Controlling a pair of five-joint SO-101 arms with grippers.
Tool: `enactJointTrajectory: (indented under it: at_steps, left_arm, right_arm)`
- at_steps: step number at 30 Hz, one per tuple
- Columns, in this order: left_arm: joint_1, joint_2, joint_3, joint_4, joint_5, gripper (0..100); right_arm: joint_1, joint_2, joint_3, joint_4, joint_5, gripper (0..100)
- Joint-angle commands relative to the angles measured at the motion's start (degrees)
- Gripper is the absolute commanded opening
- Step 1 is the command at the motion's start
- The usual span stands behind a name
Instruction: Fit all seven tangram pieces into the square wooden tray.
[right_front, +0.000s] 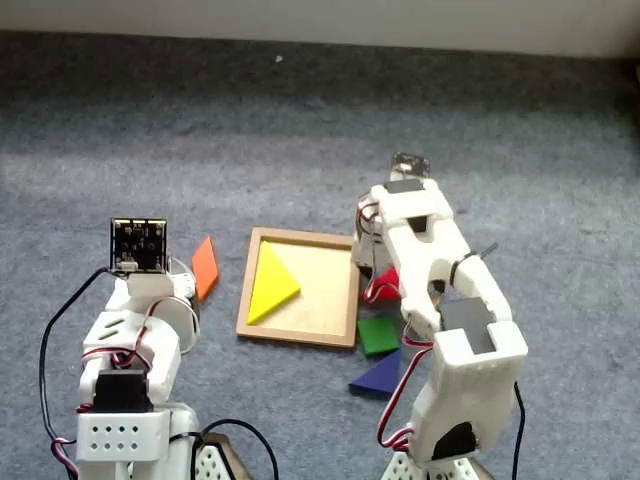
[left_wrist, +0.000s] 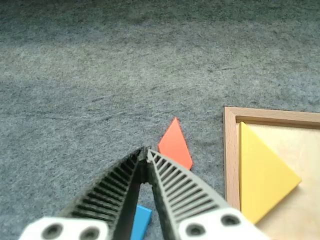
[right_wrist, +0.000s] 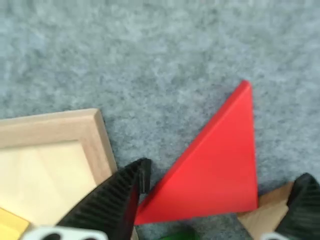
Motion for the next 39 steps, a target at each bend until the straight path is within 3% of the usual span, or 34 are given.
enactJointTrajectory:
  at_steps: [1, 7, 11, 28, 39]
  left_arm:
    - [-0.84, -0.75, -0.4, 0.62, 0.35, 0]
    - [-0.84, -0.84, -0.4, 0.62, 0.35, 0]
    - [-0.84, -0.84, -0.4, 0.62, 0.35, 0]
    - [-0.84, -0.84, -0.4, 0.62, 0.35, 0]
    - [-0.92, -0.84, -0.48, 0.62, 0.35, 0]
  right_arm:
    - [1.54, 0.4, -1.45, 2.33, 3.34, 30.4]
    - [2.51, 0.4, -2.24, 1.98, 6.24, 7.2]
    - [5.05, 0.31, -5.58, 2.51, 6.33, 0.4]
    - [6.55, -5.67, -15.52, 16.22, 12.31, 0.5]
    - [1.63, -29.85, 8.48, 10.59, 15.47, 1.2]
